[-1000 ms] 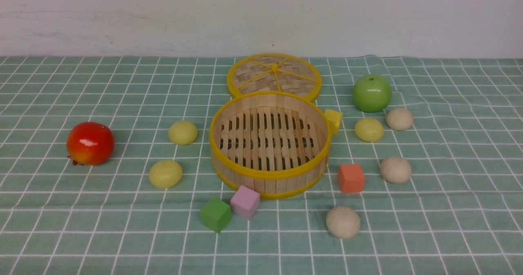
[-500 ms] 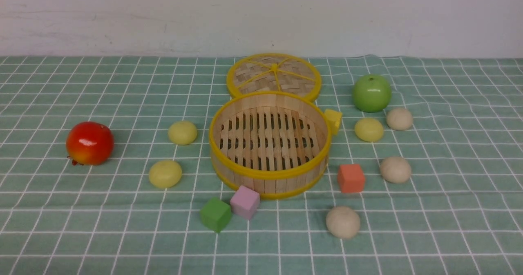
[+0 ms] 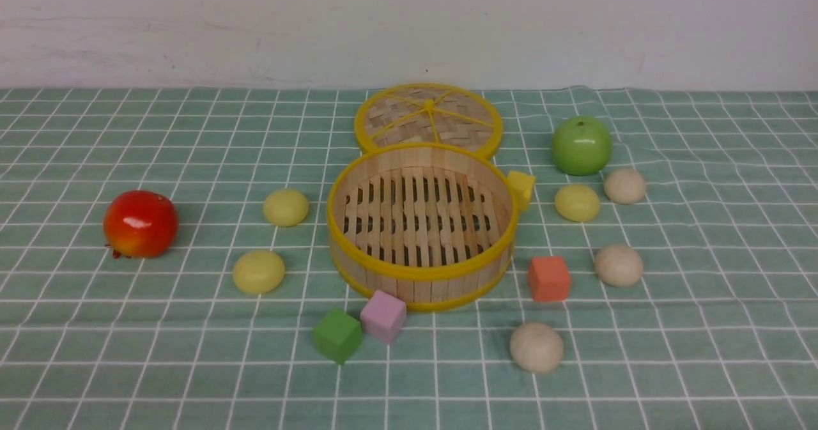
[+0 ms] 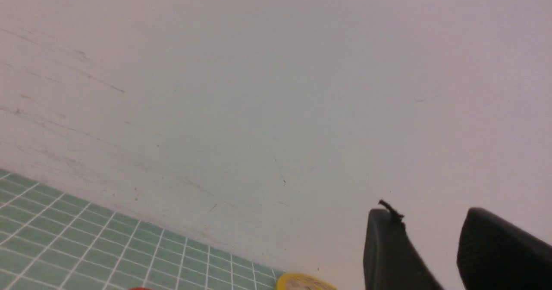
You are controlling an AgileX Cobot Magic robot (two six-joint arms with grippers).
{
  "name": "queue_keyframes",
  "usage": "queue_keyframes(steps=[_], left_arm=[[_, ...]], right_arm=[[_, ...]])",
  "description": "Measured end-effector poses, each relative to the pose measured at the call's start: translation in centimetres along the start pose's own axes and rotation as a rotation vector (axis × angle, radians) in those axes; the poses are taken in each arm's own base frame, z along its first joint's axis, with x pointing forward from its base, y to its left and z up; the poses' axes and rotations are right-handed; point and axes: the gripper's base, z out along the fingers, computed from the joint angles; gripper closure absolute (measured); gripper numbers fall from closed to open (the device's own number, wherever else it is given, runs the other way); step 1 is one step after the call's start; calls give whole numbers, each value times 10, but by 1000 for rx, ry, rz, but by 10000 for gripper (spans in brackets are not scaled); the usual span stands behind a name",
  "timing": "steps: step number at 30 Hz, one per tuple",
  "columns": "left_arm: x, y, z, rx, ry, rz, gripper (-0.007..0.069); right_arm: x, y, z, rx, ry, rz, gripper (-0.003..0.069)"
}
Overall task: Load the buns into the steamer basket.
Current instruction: Use the left arm to grab a steamed stuffed bun
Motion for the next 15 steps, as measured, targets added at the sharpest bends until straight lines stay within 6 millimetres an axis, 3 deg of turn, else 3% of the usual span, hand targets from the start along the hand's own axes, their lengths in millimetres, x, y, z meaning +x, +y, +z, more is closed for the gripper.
queue_keyframes(steps=[3, 7, 11, 15], left_arm=[[-20, -11, 18, -40, 70, -54, 386], [-27, -16, 47, -128, 250, -107, 386], [-8, -9, 79, -259, 524, -97, 386], [13, 2, 94, -320, 674, -37, 386]], right_arm=[[0, 0, 0, 0, 0, 0, 420], [0, 0, 0, 0, 0, 0, 420], [0, 0, 0, 0, 0, 0, 420], [0, 0, 0, 0, 0, 0, 420]])
